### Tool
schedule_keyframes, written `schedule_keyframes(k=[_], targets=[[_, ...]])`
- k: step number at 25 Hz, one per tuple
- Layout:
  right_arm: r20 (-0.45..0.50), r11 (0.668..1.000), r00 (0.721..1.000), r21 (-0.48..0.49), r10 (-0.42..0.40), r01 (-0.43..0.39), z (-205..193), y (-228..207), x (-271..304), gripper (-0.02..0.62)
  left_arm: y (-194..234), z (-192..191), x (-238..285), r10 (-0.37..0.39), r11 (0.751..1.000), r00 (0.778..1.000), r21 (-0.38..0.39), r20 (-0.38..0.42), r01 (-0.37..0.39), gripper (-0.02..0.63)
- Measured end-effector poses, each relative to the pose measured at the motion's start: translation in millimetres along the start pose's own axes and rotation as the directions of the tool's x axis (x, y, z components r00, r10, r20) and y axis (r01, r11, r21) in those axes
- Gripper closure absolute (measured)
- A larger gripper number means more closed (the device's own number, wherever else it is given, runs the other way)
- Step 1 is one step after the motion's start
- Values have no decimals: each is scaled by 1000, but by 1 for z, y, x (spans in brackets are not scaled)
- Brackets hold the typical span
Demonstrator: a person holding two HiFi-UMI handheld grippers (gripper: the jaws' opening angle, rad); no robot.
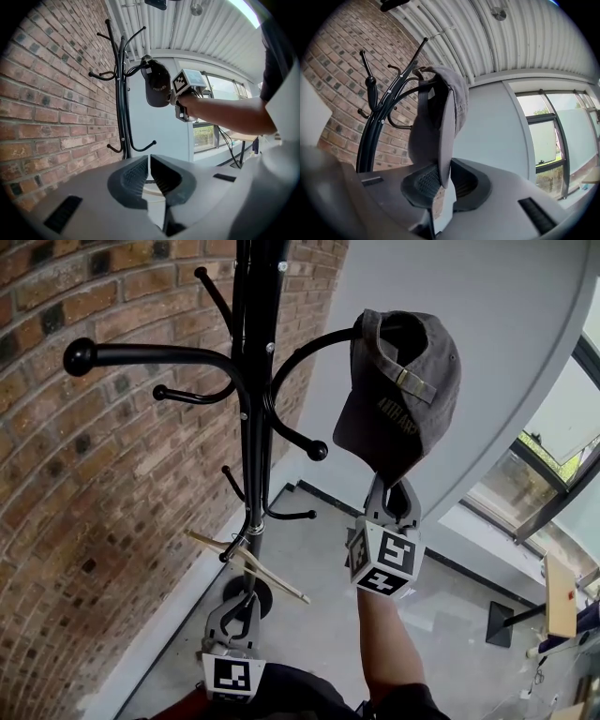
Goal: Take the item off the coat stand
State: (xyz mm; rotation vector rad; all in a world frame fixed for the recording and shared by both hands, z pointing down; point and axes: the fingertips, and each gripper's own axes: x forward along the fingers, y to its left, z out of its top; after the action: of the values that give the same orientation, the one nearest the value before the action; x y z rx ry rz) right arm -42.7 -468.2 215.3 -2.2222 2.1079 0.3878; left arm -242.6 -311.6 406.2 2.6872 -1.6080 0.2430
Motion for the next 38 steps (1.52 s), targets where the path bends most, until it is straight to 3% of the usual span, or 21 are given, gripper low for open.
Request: schedule_keyframes(k=[16, 22, 29, 38], targets=[[106, 977, 994, 213, 6, -29, 60, -39, 16, 566, -1, 22, 19, 0, 1000, 999, 17, 43, -1, 572], [106, 972, 993, 235, -49, 22, 70, -62, 16, 566, -1, 17, 22, -25, 999, 999, -19, 42, 25, 572], [-18, 954, 990, 265, -143, 143, 9, -97, -10, 566, -19, -12, 35, -134, 986, 991, -101, 3, 133, 572], [-202, 926, 960, 286, -193, 246, -95, -133, -100, 566, -56, -31, 35, -230, 970, 973, -87, -30, 227, 572]])
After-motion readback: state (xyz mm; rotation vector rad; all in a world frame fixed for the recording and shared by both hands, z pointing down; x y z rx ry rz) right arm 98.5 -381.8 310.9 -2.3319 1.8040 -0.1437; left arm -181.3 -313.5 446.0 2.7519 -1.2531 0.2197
